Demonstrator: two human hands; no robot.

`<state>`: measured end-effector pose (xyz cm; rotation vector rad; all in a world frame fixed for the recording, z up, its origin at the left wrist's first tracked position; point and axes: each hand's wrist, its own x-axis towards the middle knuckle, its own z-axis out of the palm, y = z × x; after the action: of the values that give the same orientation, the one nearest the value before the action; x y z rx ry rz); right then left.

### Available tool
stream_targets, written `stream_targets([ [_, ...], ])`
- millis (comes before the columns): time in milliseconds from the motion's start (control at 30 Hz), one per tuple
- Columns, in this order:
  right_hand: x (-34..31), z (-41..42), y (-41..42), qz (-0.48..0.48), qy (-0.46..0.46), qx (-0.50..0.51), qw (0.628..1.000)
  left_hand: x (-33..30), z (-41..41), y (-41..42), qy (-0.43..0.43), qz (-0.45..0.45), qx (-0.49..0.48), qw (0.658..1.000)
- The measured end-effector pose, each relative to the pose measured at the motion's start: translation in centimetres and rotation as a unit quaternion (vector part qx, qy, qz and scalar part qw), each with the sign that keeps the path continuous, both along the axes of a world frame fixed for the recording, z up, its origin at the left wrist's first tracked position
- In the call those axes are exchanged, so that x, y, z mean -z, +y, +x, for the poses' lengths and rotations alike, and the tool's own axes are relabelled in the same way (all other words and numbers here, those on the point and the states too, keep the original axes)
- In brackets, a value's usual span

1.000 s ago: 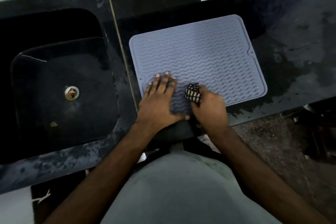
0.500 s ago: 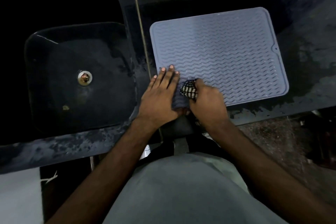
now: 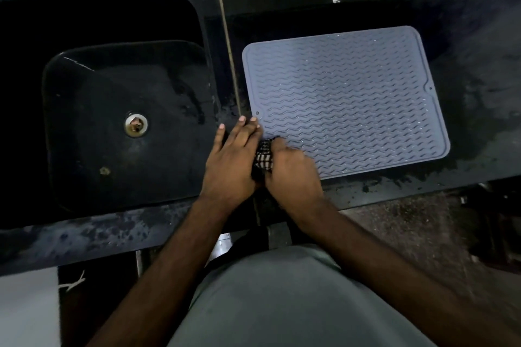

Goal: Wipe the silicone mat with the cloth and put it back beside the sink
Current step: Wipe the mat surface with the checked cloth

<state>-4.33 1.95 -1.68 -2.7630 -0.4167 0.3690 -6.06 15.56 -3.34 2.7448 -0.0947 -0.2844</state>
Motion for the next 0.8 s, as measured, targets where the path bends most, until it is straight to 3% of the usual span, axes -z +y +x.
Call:
stream_targets([
  [133, -0.2, 1.5, -1.5, 0.112, 0.082, 0.081, 0.987, 0.0, 0.3, 0.5, 0.033, -0.006, 0.012, 0.999],
  [267, 0.2, 2.4, -2.8, 0.245, 0.220, 0.178, 0.927, -0.1, 1.1, 1.5, 0.067, -0.042, 0.014, 0.997],
  [467, -0.6, 4.6, -4.7, 0.300, 0.127, 0.189, 0.926, -1.4, 1.8, 1.2, 0.027, -0.050, -0.011, 0.998],
  [567, -1.1, 6.5, -5.5, 0.309, 0.130, 0.208, 0.919, -2.0, 2.5, 0.1, -0.014, -0.092, -0.044, 0.995],
  [700, -1.6, 8.4, -5.4, 0.278, 0.162, 0.158, 0.934, -2.4, 3.9, -1.9, -0.020, -0.122, -0.061, 0.991],
  [800, -1.6, 8.9, -4.4, 0.316, 0.172, 0.144, 0.922, -2.7, 4.8, -3.2, -0.034, -0.144, -0.085, 0.985],
])
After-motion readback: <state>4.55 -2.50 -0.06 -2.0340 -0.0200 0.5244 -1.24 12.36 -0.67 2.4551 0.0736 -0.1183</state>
